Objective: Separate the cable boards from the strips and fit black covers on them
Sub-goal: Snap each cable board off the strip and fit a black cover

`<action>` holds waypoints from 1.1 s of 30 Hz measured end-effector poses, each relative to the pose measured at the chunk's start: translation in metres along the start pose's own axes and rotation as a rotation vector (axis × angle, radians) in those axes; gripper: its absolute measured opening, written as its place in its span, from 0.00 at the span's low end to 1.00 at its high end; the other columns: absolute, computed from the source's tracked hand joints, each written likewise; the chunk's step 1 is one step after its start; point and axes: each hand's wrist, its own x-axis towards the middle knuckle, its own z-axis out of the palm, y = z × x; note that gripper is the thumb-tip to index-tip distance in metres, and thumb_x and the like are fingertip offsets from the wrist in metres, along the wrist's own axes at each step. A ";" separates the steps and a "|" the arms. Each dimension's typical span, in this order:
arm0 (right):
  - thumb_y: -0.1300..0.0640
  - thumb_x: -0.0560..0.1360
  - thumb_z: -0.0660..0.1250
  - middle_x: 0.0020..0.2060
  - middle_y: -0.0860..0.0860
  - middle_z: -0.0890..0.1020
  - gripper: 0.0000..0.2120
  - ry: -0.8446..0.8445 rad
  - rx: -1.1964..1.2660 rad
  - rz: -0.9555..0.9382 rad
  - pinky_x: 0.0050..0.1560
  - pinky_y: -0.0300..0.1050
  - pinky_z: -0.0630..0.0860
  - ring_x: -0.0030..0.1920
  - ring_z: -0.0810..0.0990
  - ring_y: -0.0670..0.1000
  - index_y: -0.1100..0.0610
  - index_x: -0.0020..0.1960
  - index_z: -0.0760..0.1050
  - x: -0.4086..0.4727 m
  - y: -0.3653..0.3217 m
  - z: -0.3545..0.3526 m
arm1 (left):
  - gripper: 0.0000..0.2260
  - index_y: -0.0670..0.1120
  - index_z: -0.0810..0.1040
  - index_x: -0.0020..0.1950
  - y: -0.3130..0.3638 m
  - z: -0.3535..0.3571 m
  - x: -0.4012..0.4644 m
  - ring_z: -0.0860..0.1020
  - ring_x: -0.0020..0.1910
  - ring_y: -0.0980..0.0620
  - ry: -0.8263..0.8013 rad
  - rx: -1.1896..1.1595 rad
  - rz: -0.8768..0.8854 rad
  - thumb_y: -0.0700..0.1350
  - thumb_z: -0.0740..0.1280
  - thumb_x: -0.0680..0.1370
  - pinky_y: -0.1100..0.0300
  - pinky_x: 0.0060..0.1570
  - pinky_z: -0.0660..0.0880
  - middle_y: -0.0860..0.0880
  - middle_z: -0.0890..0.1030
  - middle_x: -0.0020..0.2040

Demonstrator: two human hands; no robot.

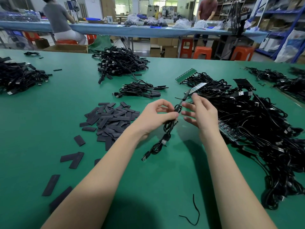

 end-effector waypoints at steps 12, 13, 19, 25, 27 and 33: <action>0.34 0.74 0.65 0.33 0.34 0.80 0.14 0.104 -0.880 -0.244 0.35 0.34 0.65 0.37 0.76 0.34 0.43 0.41 0.79 -0.003 0.047 0.008 | 0.05 0.44 0.79 0.48 0.018 -0.067 0.114 0.77 0.45 0.49 0.188 0.926 0.207 0.36 0.70 0.74 0.59 0.52 0.75 0.46 0.82 0.48; 0.35 0.74 0.65 0.33 0.33 0.80 0.14 0.109 -0.899 -0.263 0.34 0.33 0.63 0.36 0.76 0.35 0.43 0.41 0.79 -0.004 0.047 0.009 | 0.06 0.43 0.78 0.49 0.018 -0.075 0.121 0.77 0.48 0.46 0.172 1.007 0.229 0.34 0.68 0.75 0.54 0.54 0.76 0.44 0.82 0.50; 0.35 0.75 0.65 0.32 0.35 0.80 0.14 0.131 -0.968 -0.276 0.33 0.32 0.62 0.36 0.78 0.40 0.43 0.38 0.77 0.000 0.051 0.012 | 0.10 0.42 0.76 0.52 0.024 -0.110 0.152 0.78 0.51 0.38 0.145 1.333 0.293 0.31 0.64 0.75 0.47 0.50 0.76 0.40 0.81 0.51; 0.36 0.74 0.66 0.31 0.37 0.79 0.14 0.134 -0.977 -0.288 0.34 0.33 0.62 0.35 0.78 0.44 0.42 0.36 0.76 0.001 0.054 0.012 | 0.12 0.45 0.78 0.59 0.002 -0.116 0.162 0.70 0.64 0.40 0.134 1.494 0.155 0.34 0.65 0.78 0.47 0.60 0.69 0.42 0.75 0.62; 0.36 0.74 0.66 0.31 0.37 0.79 0.14 0.133 -0.970 -0.281 0.35 0.33 0.63 0.36 0.79 0.46 0.43 0.36 0.76 0.001 0.054 0.011 | 0.13 0.45 0.77 0.60 -0.008 -0.115 0.160 0.69 0.65 0.40 0.155 1.464 0.098 0.34 0.64 0.78 0.47 0.62 0.67 0.41 0.73 0.64; 0.37 0.75 0.66 0.31 0.38 0.79 0.14 0.138 -0.951 -0.282 0.35 0.39 0.65 0.37 0.79 0.47 0.45 0.38 0.78 0.000 0.053 0.011 | 0.12 0.45 0.75 0.62 -0.008 -0.103 0.148 0.69 0.64 0.41 0.250 1.330 0.186 0.41 0.65 0.79 0.49 0.61 0.68 0.42 0.73 0.64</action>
